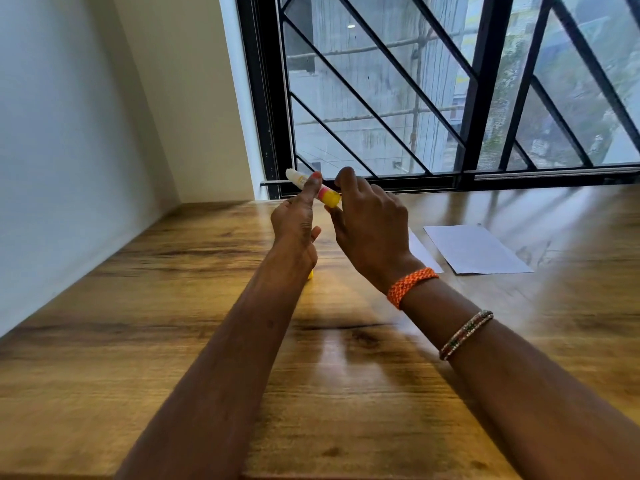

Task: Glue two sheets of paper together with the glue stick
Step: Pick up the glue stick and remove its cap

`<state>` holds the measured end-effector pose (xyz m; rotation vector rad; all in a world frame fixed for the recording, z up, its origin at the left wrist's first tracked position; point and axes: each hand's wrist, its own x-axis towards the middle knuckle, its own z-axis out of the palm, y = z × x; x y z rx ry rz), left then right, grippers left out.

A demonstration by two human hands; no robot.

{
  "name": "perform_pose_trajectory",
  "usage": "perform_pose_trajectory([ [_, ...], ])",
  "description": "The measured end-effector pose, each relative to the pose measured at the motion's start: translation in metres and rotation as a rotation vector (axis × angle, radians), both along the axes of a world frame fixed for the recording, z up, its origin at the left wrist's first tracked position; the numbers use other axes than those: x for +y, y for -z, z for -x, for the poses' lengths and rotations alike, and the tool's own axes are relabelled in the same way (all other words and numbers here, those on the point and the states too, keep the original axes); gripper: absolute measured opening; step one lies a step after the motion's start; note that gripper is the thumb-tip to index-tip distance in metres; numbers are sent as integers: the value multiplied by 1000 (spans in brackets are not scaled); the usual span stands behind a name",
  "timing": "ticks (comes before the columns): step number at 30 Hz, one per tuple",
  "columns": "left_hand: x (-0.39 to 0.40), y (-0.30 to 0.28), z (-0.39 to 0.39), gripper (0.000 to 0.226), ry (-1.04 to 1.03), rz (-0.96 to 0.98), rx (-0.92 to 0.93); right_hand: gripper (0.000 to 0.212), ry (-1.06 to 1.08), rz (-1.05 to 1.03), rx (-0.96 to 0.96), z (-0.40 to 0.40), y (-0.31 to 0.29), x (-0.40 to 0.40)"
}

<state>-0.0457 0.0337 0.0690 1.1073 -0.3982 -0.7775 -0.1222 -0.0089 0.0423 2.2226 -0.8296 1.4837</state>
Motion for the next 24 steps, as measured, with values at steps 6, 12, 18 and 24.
perform_pose_trajectory([
  [6,0,-1,5,25,-109,-1,-29,31,-13,44,23,-1,-2,0],
  [12,6,-4,8,27,-133,47,-92,22,-30,90,100,0,-2,-1],
  [18,7,-7,9,31,-139,27,-197,30,43,95,85,0,-2,-1],
  [24,10,-7,12,24,-107,43,-97,45,-90,138,112,-3,-4,7],
])
